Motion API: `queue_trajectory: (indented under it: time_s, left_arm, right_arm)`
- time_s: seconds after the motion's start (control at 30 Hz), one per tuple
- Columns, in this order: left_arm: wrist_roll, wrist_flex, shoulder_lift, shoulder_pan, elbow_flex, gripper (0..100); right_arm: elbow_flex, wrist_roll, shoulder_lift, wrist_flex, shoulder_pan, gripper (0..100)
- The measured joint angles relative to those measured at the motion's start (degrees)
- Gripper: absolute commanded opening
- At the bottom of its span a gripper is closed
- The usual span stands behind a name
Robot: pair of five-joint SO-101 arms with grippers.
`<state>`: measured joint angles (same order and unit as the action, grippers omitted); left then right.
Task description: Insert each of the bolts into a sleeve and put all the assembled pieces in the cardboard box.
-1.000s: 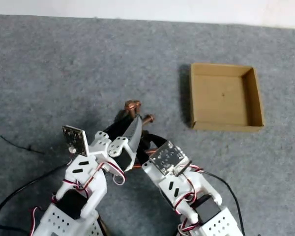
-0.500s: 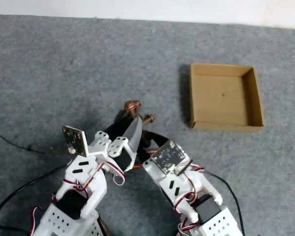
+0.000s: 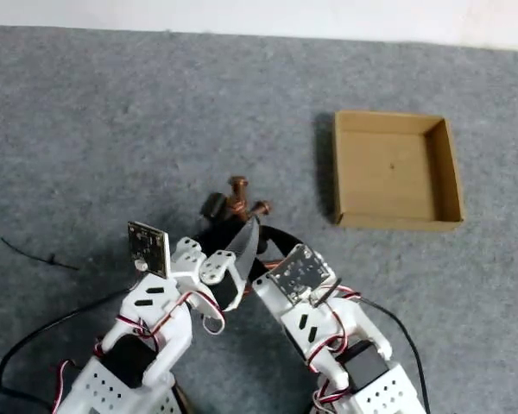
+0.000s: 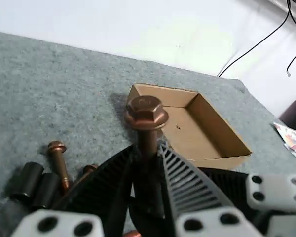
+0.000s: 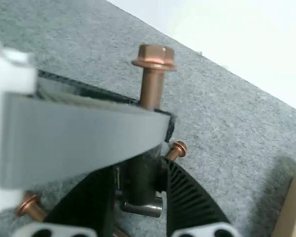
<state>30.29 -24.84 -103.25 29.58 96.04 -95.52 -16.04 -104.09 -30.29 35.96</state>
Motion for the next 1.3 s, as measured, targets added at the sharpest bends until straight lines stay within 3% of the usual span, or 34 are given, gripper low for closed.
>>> queue_trajectory:
  time_s: [0.27, 0.5, 0.93, 1.2, 1.3]
  left_arm:
    - [-1.32, 0.00, 0.00, -1.67, 0.00, 2]
    - [-1.58, -0.09, 0.00, -5.01, 0.00, 26]
    - [1.67, -0.18, 0.09, -6.95, 0.09, 23]
    - [12.92, -0.18, 0.09, -20.22, -0.35, 22]
    - [13.54, -0.18, 0.09, -21.01, -0.35, 13]
  right_arm:
    - [0.00, 0.00, 0.00, 0.00, 0.00, 0.5]
    - [0.00, 0.09, 0.00, 0.00, -0.44, 0.5]
    - [0.00, 0.00, 0.00, 0.00, -0.79, 0.5]
    - [0.00, 0.00, 0.00, 0.00, -0.79, 0.5]
    - [0.00, 0.00, 0.00, 0.00, -2.29, 0.5]
